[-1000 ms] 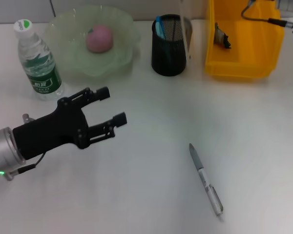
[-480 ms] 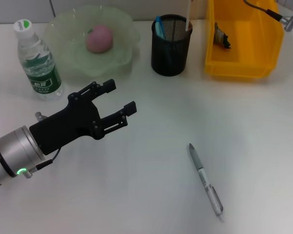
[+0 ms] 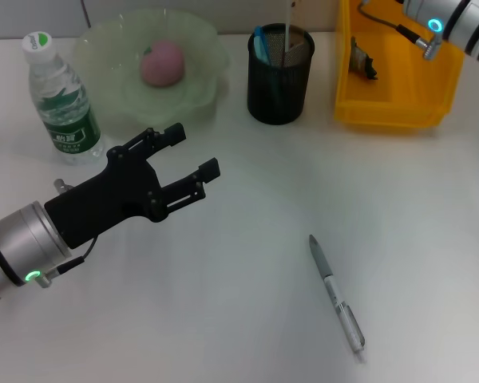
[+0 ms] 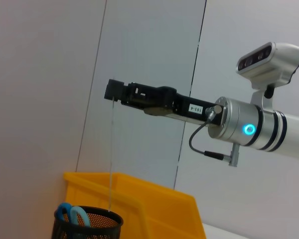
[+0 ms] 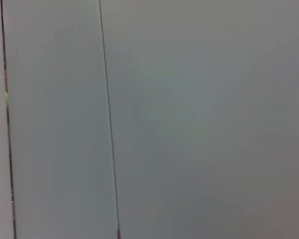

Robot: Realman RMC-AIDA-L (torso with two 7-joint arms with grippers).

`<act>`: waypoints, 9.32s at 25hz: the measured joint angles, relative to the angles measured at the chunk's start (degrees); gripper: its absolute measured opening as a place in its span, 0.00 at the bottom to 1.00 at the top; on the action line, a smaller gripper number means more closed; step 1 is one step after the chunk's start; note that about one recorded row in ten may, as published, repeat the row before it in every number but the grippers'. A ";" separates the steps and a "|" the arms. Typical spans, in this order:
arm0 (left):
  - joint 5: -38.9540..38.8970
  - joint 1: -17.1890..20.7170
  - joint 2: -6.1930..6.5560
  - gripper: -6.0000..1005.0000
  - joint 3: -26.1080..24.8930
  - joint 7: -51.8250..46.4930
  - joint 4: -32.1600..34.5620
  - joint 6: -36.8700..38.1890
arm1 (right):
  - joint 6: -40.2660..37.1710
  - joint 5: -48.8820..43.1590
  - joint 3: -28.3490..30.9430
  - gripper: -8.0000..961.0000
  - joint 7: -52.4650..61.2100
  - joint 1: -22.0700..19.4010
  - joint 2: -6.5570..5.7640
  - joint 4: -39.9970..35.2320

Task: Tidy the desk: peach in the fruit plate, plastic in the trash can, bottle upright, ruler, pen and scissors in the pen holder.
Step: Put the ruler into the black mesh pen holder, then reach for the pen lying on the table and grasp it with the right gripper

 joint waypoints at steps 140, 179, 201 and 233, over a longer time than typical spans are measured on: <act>-1.14 0.61 1.85 0.80 -0.61 -0.53 0.04 -2.58 | -1.54 -0.07 -6.12 0.70 15.17 -2.05 -0.63 -4.91; 9.21 -3.06 2.64 0.80 15.72 -2.68 -10.25 8.75 | -45.77 -58.60 -17.79 0.70 23.05 7.20 -5.24 -23.12; 8.67 -2.92 1.56 0.80 16.43 -4.57 -11.31 7.78 | -44.97 -71.86 -35.71 0.69 6.40 10.38 -0.07 -30.63; 7.74 -2.47 0.82 0.80 16.44 -4.02 -11.32 7.90 | -38.13 -69.22 -54.47 0.69 2.63 10.04 0.38 -34.85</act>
